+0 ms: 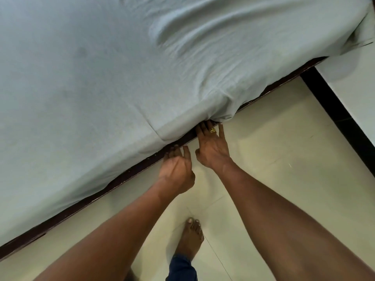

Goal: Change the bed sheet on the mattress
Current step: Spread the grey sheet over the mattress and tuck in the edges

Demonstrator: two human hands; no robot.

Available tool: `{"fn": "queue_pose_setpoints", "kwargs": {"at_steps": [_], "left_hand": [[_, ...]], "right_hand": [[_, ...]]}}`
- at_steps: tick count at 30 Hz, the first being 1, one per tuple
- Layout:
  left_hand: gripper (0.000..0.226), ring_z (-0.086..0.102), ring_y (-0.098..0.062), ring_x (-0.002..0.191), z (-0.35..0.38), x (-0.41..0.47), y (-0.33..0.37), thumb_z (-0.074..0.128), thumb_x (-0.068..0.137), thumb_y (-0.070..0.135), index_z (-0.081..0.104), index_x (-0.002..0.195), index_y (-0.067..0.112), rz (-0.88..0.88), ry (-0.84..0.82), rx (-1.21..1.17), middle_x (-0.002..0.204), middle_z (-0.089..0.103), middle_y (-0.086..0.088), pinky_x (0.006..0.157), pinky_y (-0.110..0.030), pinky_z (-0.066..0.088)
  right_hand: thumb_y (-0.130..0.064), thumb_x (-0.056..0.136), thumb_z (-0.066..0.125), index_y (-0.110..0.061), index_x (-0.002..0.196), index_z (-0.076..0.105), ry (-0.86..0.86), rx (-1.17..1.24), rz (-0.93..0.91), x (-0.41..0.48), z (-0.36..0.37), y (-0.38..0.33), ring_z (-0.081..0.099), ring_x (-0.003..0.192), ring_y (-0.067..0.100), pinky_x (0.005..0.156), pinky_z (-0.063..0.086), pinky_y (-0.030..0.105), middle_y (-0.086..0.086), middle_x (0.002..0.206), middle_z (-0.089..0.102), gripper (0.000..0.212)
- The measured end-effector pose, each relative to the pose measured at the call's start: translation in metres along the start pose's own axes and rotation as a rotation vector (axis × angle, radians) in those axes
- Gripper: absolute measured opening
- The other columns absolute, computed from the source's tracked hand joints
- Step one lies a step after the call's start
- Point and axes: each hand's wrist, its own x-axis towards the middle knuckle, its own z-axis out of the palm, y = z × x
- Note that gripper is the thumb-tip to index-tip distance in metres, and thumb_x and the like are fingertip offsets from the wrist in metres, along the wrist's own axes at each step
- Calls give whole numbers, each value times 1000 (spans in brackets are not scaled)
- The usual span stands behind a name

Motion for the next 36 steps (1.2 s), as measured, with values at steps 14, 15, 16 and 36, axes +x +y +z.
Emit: {"fn": "queue_pose_setpoints", "kwargs": {"at_steps": [14,15,16,36], "left_hand": [[97,11,-33,154,-17,43,23,54,95,43,-9,159,6,30,23,-65,167,2,-18,125,-42,19],[96,14,-34,153,-16,45,26,53,95,43,-7,159,6,15,20,-64,167,5,-19,124,-43,21],[92,23,-35,150,-19,44,30,53,95,41,-3,160,6,-10,35,-73,166,13,-20,122,-44,27],[71,55,-35,124,-87,84,90,55,94,26,25,156,8,101,103,-250,149,46,-15,93,-39,50]], "right_hand": [[-39,92,55,-9,160,21,-1,-107,27,11,-30,74,13,157,28,126,4,54,11,168,21,81],[-40,92,55,-10,162,11,-34,-87,35,14,-26,74,2,158,25,126,0,56,10,170,9,88],[-39,91,57,-10,162,5,-34,-54,44,12,-21,75,-3,158,24,126,-2,57,9,171,2,93],[-31,82,69,-22,135,61,-31,64,-92,25,-65,128,54,134,22,124,18,54,3,135,66,54]]}}
